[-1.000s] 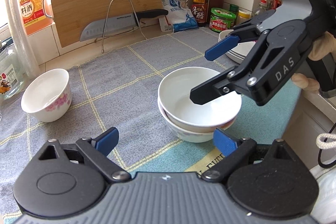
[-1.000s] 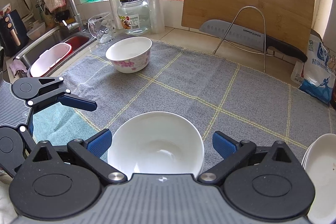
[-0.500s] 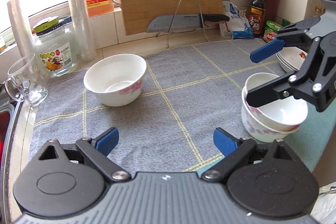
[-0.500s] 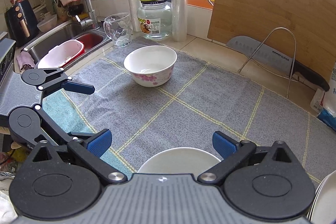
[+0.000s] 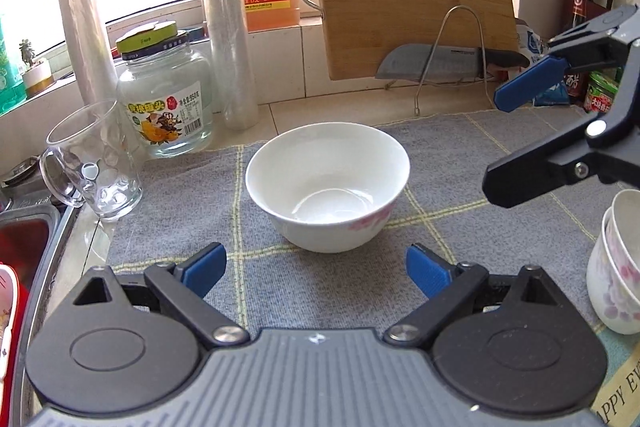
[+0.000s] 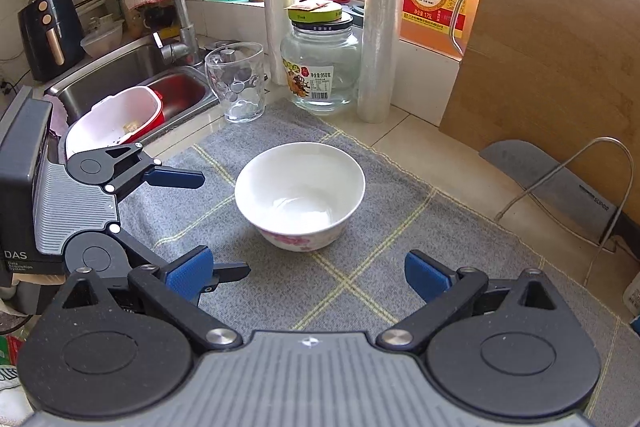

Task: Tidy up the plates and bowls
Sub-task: 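Move the right tool to the last white bowl and grasp its rim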

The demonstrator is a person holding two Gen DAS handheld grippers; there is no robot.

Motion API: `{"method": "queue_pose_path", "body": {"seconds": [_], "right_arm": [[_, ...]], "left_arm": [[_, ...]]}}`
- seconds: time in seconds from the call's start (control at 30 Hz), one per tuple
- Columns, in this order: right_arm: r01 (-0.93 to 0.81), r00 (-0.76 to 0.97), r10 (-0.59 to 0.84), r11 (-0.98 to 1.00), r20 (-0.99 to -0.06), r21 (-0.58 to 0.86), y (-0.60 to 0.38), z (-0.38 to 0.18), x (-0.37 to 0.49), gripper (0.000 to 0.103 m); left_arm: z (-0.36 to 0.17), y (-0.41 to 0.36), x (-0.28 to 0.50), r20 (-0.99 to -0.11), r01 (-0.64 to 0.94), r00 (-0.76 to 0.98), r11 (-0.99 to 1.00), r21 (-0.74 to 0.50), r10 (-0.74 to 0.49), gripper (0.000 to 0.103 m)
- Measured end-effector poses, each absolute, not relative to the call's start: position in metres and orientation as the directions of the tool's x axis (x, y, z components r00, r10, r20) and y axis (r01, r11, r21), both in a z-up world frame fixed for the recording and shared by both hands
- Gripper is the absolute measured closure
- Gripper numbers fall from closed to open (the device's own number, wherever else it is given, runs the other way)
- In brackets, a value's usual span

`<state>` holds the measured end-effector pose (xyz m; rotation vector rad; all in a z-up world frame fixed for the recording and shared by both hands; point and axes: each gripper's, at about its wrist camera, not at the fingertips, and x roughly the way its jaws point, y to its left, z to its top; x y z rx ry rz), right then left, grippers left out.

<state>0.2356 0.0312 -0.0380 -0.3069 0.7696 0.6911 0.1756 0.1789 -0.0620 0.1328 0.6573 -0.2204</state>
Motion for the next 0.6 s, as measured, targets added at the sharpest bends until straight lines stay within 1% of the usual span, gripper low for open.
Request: {"method": "queue_pose_path", "body": {"seconds": [0.17,0.4,0.5,0.6], "right_arm": [[-0.696,0.498,0.476,0.718,-0.725,-0.006,0.047,-0.044,0.263,0.0],[-0.711,0.453,0.486,0.703,-0.747,0.027,0.064,-0.061,0.298,0.002],[-0.72,0.43,0.491,0.693,-0.758,0.041,0.07,-0.068,0.309,0.005],[-0.722,0.412,0.497,0.689,-0.764,0.059,0.073,-0.072,0.317,0.012]], "left_arm": [[-0.067,0.181,0.193,-0.604,0.236,0.78,0.971,0.041,-0.164,0.006],[-0.074,0.178,0.205,-0.603,0.276,0.771,0.961,0.022,-0.207,0.006],[-0.075,0.177,0.207,-0.601,0.289,0.768,0.957,0.02,-0.22,0.007],[-0.076,0.178,0.209,-0.596,0.303,0.769,0.953,0.02,-0.231,0.007]]}}
